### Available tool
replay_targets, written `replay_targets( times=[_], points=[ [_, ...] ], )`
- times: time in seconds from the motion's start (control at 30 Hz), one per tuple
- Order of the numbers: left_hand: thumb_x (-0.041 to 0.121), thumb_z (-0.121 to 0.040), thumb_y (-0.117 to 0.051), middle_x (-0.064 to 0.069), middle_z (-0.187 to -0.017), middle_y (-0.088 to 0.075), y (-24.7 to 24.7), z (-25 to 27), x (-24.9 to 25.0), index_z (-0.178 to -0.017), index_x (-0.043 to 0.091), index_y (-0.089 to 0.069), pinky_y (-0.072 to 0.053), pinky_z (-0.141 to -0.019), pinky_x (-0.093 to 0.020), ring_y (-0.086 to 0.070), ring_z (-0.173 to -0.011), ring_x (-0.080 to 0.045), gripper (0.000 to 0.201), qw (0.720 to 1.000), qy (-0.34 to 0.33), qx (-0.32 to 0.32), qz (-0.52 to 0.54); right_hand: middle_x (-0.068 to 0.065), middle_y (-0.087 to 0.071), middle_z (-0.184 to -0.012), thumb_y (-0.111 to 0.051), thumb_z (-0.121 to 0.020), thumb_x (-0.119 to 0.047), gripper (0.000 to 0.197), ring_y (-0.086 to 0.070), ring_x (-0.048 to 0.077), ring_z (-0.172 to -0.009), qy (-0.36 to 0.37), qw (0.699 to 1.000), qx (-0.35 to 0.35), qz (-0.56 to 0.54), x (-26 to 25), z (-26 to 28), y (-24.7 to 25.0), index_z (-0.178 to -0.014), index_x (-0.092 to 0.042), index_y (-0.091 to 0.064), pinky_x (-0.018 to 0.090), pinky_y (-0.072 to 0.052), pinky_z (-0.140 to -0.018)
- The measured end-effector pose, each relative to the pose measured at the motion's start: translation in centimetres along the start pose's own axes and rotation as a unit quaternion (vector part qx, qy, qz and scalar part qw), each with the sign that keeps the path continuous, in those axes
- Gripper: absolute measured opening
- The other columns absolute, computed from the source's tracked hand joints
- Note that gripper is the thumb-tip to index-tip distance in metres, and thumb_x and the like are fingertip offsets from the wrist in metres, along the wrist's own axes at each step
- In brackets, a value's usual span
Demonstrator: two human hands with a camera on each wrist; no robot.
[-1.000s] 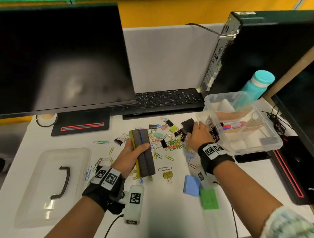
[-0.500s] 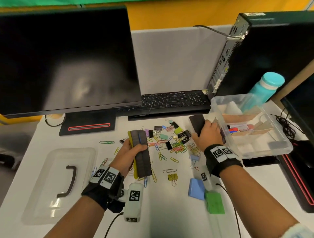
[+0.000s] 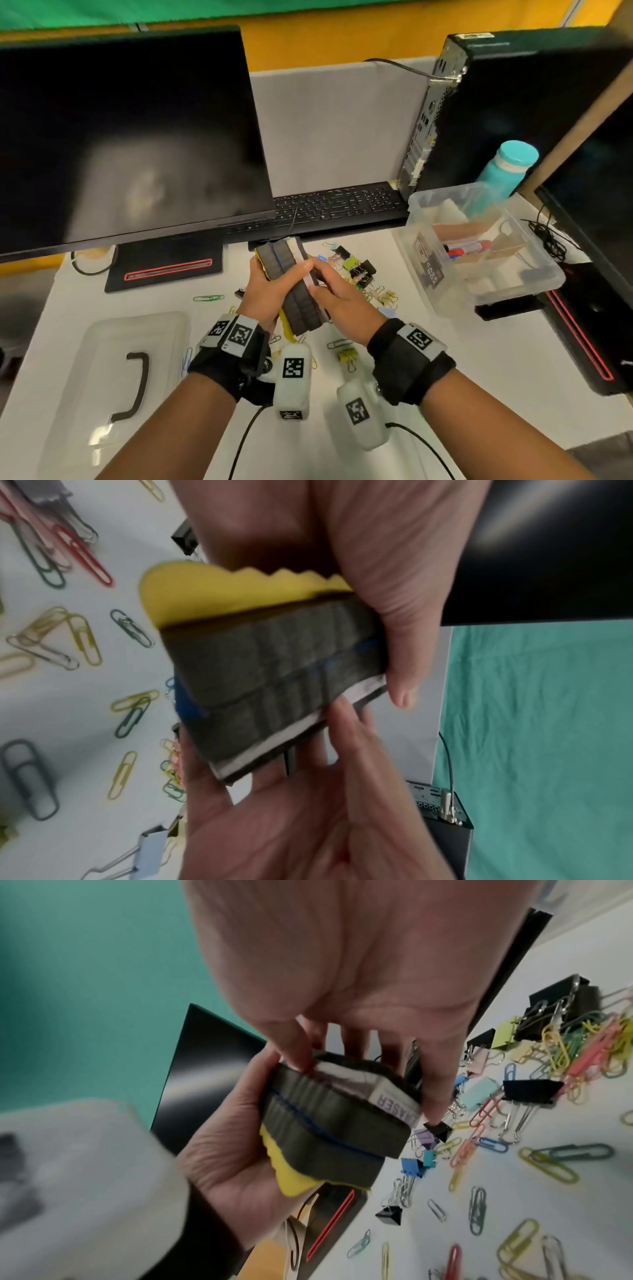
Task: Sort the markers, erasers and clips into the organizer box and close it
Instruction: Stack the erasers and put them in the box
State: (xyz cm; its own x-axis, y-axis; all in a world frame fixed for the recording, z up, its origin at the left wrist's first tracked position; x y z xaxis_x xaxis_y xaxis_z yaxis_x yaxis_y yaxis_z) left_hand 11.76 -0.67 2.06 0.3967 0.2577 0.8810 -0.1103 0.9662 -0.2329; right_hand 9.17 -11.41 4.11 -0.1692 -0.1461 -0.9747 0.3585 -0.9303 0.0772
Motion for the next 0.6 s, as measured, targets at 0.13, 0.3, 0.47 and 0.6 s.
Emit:
replay_targets(
  times=[0.13,0.3,0.47,0.6],
  points=[
    [0.018,-0.073,-0.078,-0.020,-0.112,-0.066,0.3,-0.4,0.8,-0.121,0.009,-0.052,-0.053,-0.090,-0.052,-0.068,-0.099,-0.032,0.056,0.999,-0.028,0.007,-0.018,-0.007,-0.035,-0.150,-0.038,-0.100,-0.031,0.051,-0.036,0.003,-0.132,0.003,1.000,-0.009,0.015,-0.2,0.0,-0.1,-0.149,-0.035,-0.023,0.019,-0.033,-0.107],
    [0.032,-0.057,-0.083,-0.014,-0.116,-0.066,-1.5,0.0,3.9,-0.126,0.011,-0.050,-0.056,-0.088,-0.042,-0.067,-0.104,-0.025,0.080,0.995,-0.103,-0.002,0.000,-0.004,-0.044,-0.142,-0.040,-0.091,-0.060,0.053,-0.052,0.026,-0.124,-0.126,0.972,0.042,-0.194,0.7,1.1,2.8,-0.139,-0.040,-0.036,0.047,-0.045,-0.101],
    [0.029,-0.057,-0.082,-0.004,-0.104,-0.067,-6.9,1.0,6.2,-0.125,0.014,-0.046,-0.056,-0.084,-0.037,-0.067,-0.099,-0.021,0.079,0.986,-0.159,-0.038,0.013,0.010,-0.062,-0.126,-0.054,-0.077,-0.069,0.069,-0.062,0.030,-0.114,-0.120,0.943,-0.003,-0.311,-1.8,2.1,4.3,-0.131,-0.026,-0.049,0.051,-0.052,-0.091],
    [0.024,-0.056,-0.084,-0.003,-0.100,-0.066,-9.1,0.5,6.7,-0.123,0.019,-0.046,-0.056,-0.083,-0.043,-0.067,-0.100,-0.025,0.077,0.984,-0.153,-0.010,0.096,-0.007,-0.038,-0.142,-0.080,-0.070,-0.038,0.094,-0.050,0.008,-0.123,0.034,0.995,0.097,-0.001,-4.7,3.6,9.4,-0.145,-0.031,-0.023,0.031,-0.048,-0.099]
  ],
)
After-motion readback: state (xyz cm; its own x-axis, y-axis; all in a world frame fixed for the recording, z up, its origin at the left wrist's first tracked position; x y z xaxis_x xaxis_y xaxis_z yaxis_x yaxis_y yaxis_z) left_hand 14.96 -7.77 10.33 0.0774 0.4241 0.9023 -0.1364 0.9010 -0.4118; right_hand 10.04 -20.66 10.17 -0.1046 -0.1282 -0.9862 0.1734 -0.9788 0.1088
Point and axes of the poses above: each hand's wrist, its own z-axis away from the middle knuckle, its own y-axis out of the back of the hand, x = y × z, the point moved 9 cm from there along -z, towards the middle knuckle
